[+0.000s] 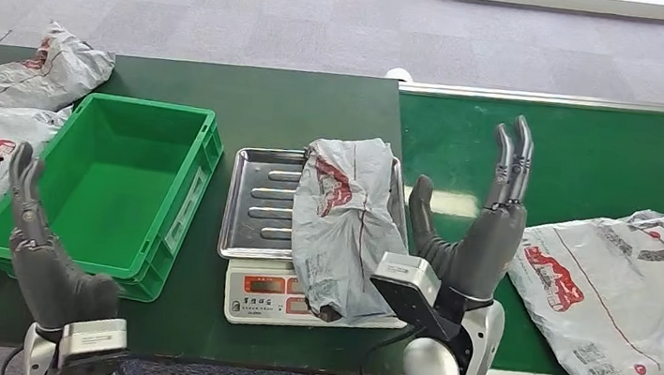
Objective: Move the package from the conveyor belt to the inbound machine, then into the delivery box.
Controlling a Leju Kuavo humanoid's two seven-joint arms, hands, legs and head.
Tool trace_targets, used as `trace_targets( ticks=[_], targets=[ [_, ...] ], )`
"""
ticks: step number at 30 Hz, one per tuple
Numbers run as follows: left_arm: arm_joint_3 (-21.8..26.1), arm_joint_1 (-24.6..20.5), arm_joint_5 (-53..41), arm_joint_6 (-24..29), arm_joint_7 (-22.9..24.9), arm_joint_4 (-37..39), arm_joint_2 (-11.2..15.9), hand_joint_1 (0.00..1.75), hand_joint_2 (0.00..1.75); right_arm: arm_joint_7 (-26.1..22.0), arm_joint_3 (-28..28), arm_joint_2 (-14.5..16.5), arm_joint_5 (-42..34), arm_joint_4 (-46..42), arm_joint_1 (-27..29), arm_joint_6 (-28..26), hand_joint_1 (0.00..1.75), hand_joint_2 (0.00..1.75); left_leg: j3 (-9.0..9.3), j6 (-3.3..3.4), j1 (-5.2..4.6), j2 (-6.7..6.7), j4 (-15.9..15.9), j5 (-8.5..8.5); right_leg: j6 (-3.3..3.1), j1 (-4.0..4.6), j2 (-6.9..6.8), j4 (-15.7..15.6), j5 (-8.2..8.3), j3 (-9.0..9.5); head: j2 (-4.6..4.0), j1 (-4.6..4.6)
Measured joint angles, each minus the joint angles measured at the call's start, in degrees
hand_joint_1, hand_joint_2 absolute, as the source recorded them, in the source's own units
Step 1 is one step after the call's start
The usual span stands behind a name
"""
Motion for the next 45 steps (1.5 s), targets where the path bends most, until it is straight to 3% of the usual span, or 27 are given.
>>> trace_targets(
  ticks=[4,7,10,11,14,17,21,25,33,45],
  targets=[
    [-3.69,-4.45,-13.07,-14.05,8.85,2.03,2.56,0.0,1.75,-3.93,-0.1,-1.12,-1.03,-7.01,3.12,0.27,0.0,1.75,-0.05,0.0,-0.01,0.01,0.0,-0.01,0.0,-0.01,-0.02,-0.01,0.0,-0.03,0.0,0.01],
    [-5.6,-7.87,-14.48,-17.95,11.17,3.94,4.49,0.0,1.75,-4.23,-0.46,-2.2,-0.76,-10.1,4.74,-0.13,0.0,1.75,-0.04,0.01,0.0,0.23,0.0,-0.01,-0.04,-0.01,0.1,0.0,0.06,-0.07,0.0,0.01],
    [-7.13,-10.86,-14.14,-20.36,12.26,5.73,6.65,0.0,0.44,-4.57,-0.75,-3.16,-0.4,-11.67,5.6,-1.04,0.0,1.75,-0.02,-0.01,0.0,0.23,0.0,0.01,-0.05,0.0,0.11,0.0,0.08,-0.1,0.0,0.0],
    [-7.86,-12.49,-13.52,-22.18,12.76,6.87,7.93,0.0,0.44,-4.56,-0.82,-3.73,-0.26,-11.87,5.83,-1.6,0.0,1.75,-0.01,-0.02,0.0,0.19,0.0,0.04,-0.05,0.01,0.09,0.0,0.08,-0.09,0.0,0.0],
    [-10.66,-21.01,-8.66,-31.01,12.88,13.8,12.88,0.0,1.75,-4.48,-1.59,-6.03,-1.19,-11.97,6.86,-3.31,0.0,1.75,-0.04,-0.07,0.01,0.07,0.0,0.2,-0.09,0.02,0.01,0.02,0.17,-0.12,0.0,-0.01],
    [-14.34,-34.19,-2.62,-41.51,11.58,24.76,16.72,0.0,1.75,-5.35,-3.14,-7.88,-3.31,-11.89,8.14,-4.76,0.0,1.75,-0.25,-0.11,0.02,0.04,0.01,0.46,-0.16,0.04,0.0,0.03,0.45,-0.34,0.0,0.01],
    [-20.67,-51.66,4.42,-52.52,11.64,39.17,17.77,0.0,1.75,-6.14,-4.81,-9.08,-4.1,-11.64,10.77,-6.2,0.0,1.75,-0.53,-0.13,0.01,0.15,0.01,0.64,-0.15,0.01,0.08,0.04,0.74,-0.59,0.0,0.01],
    [-26.87,-59.8,9.44,-56.95,13.48,47.26,17.13,0.0,1.75,-6.05,-5.53,-9.25,-3.37,-11.37,12.48,-6.67,0.0,1.75,-0.54,-0.11,-0.02,0.3,0.01,0.63,-0.12,-0.02,0.21,0.04,0.77,-0.66,0.0,0.01],
    [-36.07,-64.07,12.78,-54.94,13.3,57.64,11.44,0.0,1.75,-4.92,-5.56,-9.2,-1.89,-10.45,11.95,-5.78,0.0,1.75,-0.62,-0.11,-0.02,0.15,0.01,0.63,-0.11,-0.02,0.13,0.03,0.76,-0.66,0.0,0.01],
    [-42.03,-63.68,14.93,-53.78,8.95,68.97,5.25,0.0,1.75,-4.88,-6.01,-9.1,-2.07,-10.03,13.01,-6.4,0.0,1.75,-0.62,-0.1,-0.02,0.16,0.0,0.63,-0.11,-0.02,0.14,0.03,0.75,-0.68,0.0,0.01]
  ],
)
